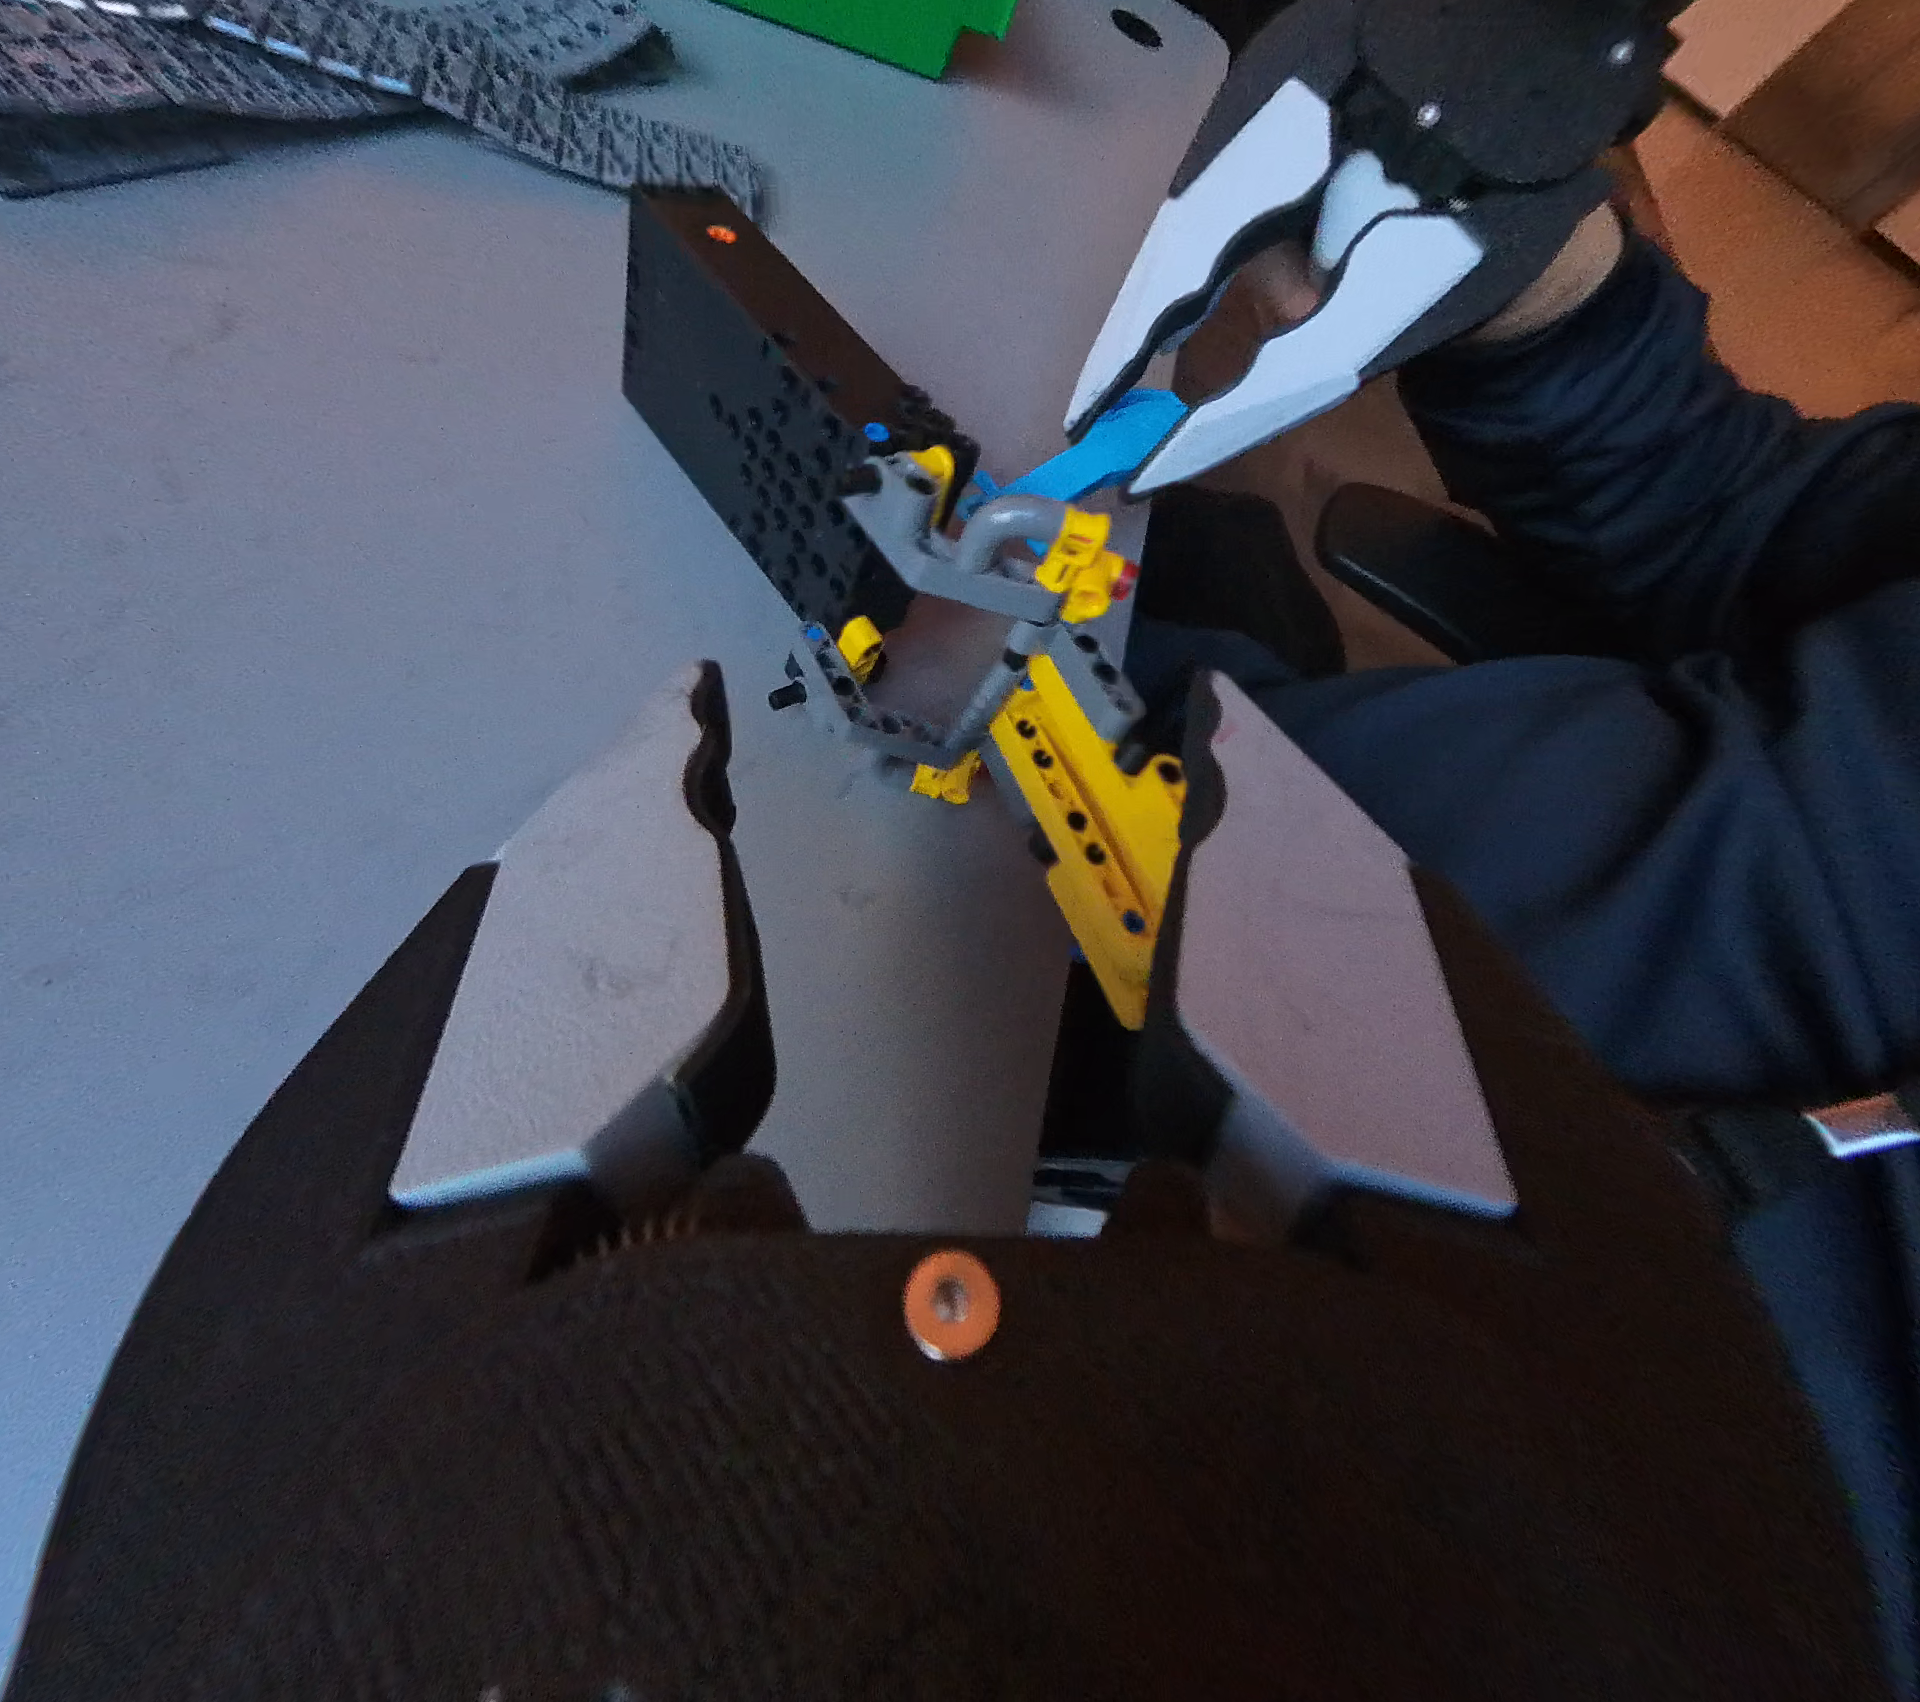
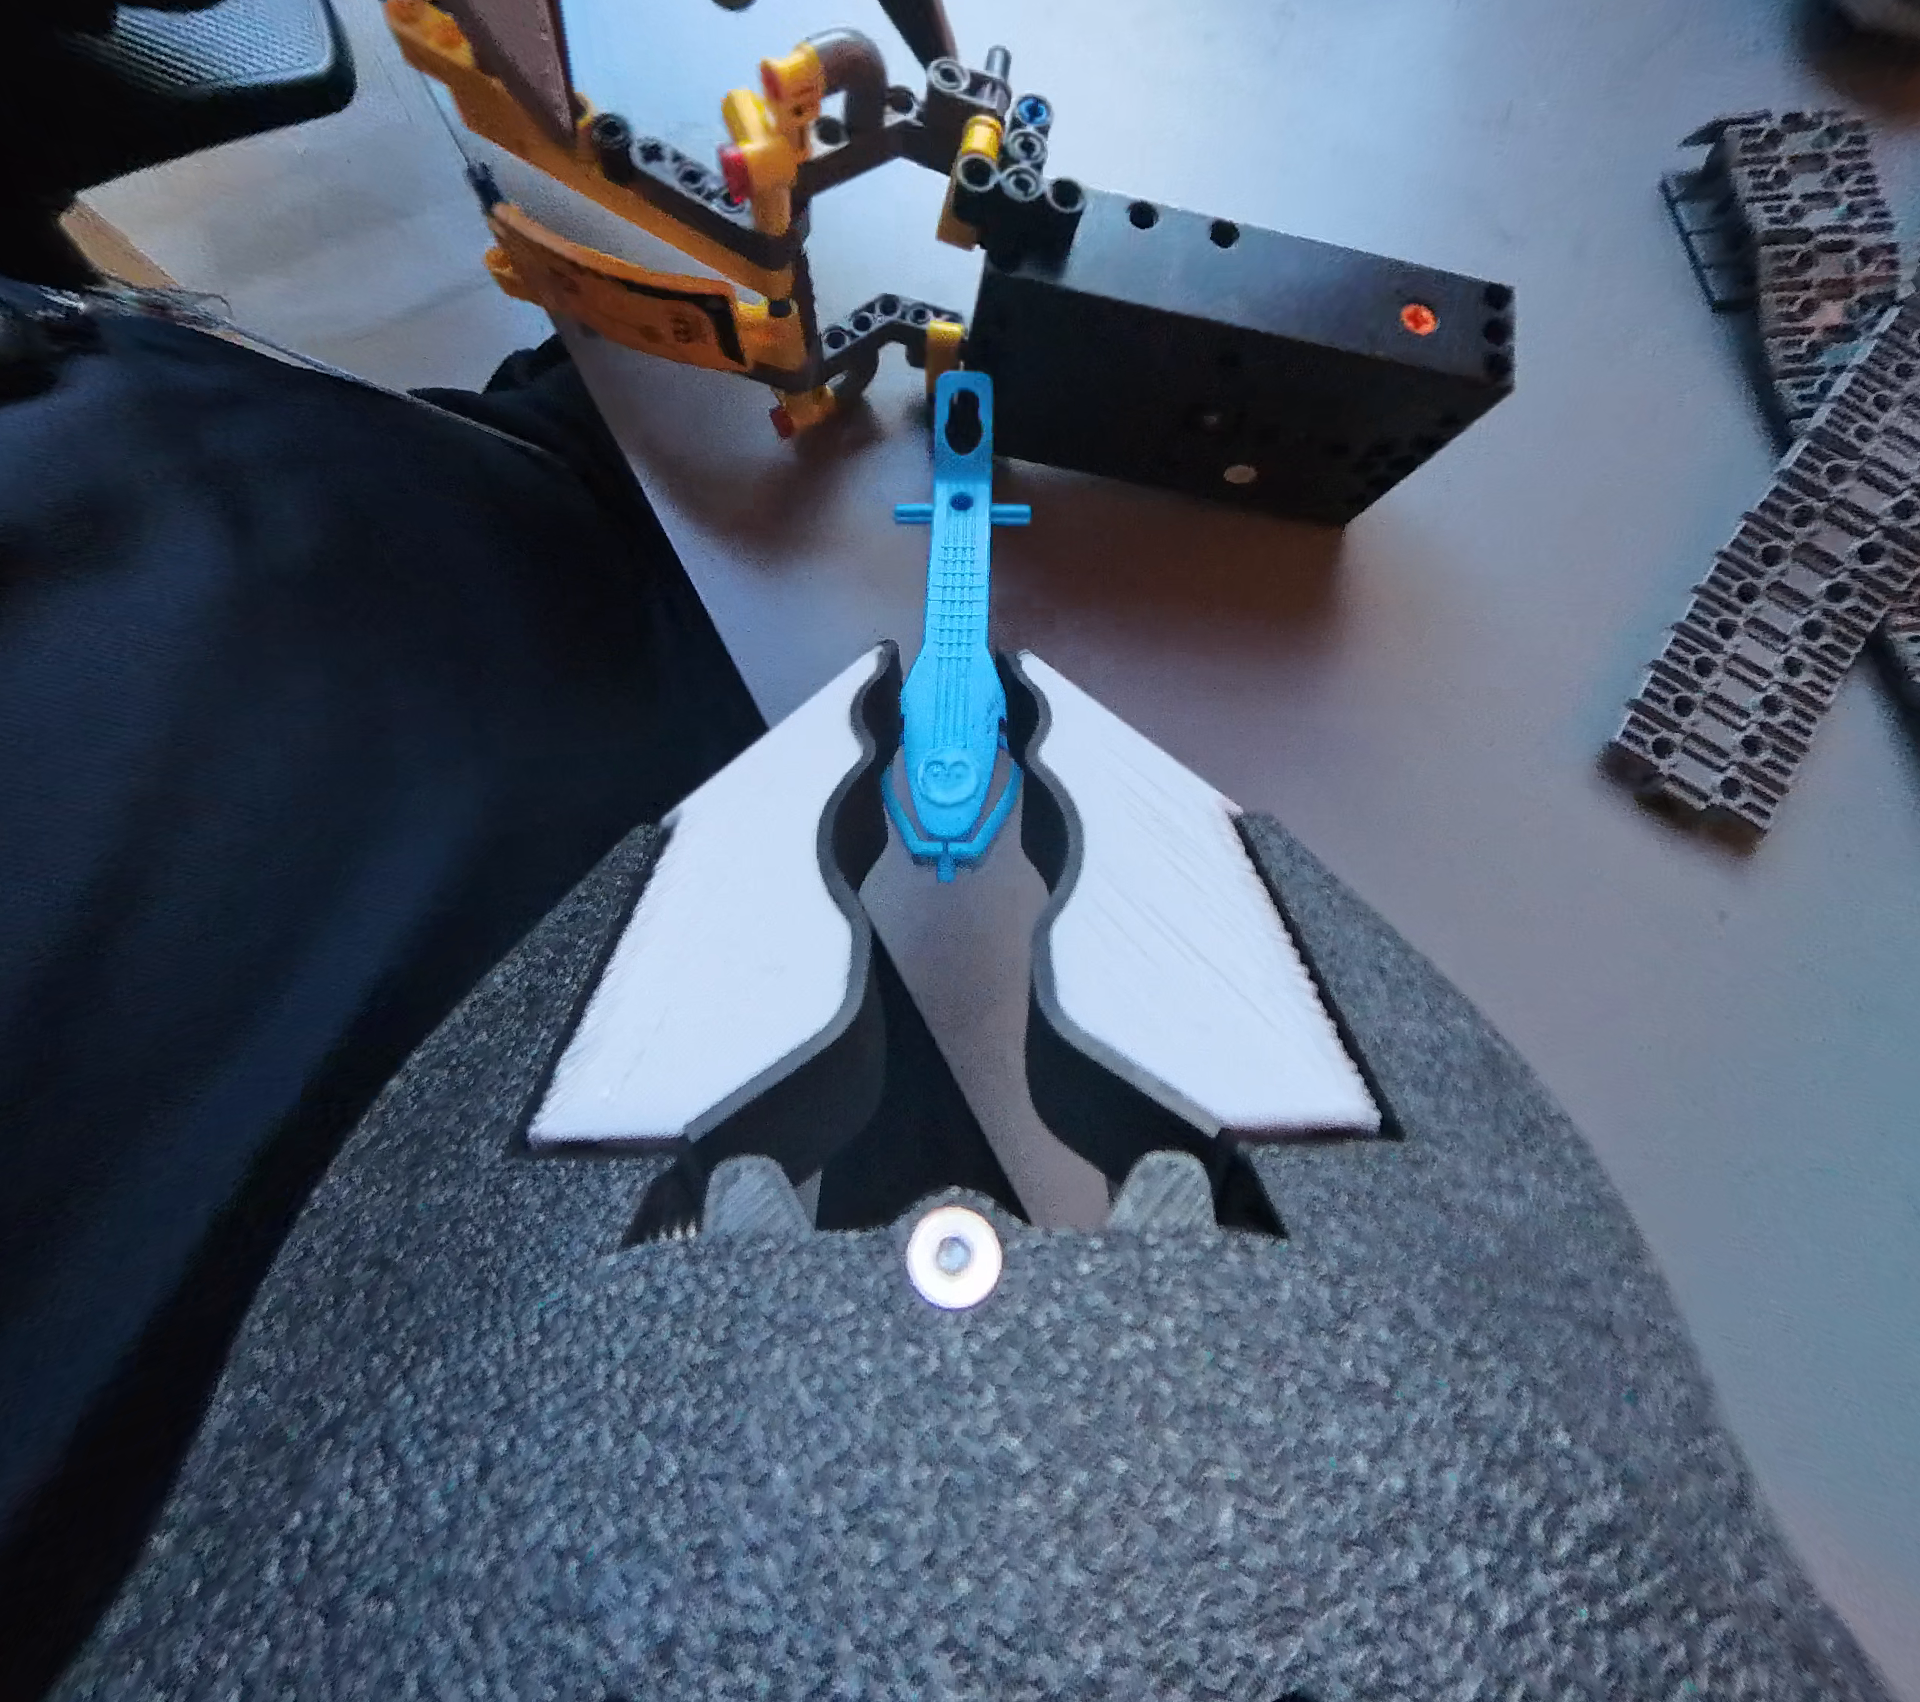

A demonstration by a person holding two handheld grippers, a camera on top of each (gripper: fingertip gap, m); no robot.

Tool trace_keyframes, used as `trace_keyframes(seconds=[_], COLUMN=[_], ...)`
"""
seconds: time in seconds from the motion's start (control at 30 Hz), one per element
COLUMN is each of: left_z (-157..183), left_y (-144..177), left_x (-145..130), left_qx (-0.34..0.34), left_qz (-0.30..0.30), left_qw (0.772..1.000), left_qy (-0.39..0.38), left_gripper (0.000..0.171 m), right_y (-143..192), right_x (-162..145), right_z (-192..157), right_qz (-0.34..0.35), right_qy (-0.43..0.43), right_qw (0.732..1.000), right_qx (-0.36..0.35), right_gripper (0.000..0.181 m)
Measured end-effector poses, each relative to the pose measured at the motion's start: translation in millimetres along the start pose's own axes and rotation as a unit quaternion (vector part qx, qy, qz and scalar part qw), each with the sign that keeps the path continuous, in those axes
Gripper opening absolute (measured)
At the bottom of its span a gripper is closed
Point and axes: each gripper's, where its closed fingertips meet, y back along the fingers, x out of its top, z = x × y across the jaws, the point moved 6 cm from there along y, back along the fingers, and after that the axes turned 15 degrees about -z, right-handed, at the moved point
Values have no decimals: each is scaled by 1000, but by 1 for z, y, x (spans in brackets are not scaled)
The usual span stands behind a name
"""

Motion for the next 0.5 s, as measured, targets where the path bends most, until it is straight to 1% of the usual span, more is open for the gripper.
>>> trace_keyframes(seconds=[0.07, 0.13, 0.3, 0.4, 0.47, 0.5], left_z=[-1, 2, 11, 24, 39, 46], left_y=[-6, -4, 27, 37, 35, 32], left_x=[1, 4, 22, 32, 36, 37], left_qx=[0, 1, 34, 75, 118, 143], left_qz=[-16, -23, -11, -20, -33, -41], left_qw=[1000, 999, 993, 983, 967, 954], left_qy=[-5, -32, -109, -168, -225, -261], left_gripper=[83, 79, 78, 63, 46, 41], right_y=[-1, 3, 14, 13, 14, 16], right_x=[1, 4, 12, 16, 19, 21], right_z=[-1, -3, -6, -10, -14, -16], right_qz=[0, 2, 15, 16, 16, 19], right_qy=[-2, 1, -4, -10, -9, -8], right_qw=[1000, 1000, 1000, 1000, 999, 999], right_qx=[8, 6, 7, 23, 27, 30], right_gripper=[16, 16, 15, 15, 15, 15])
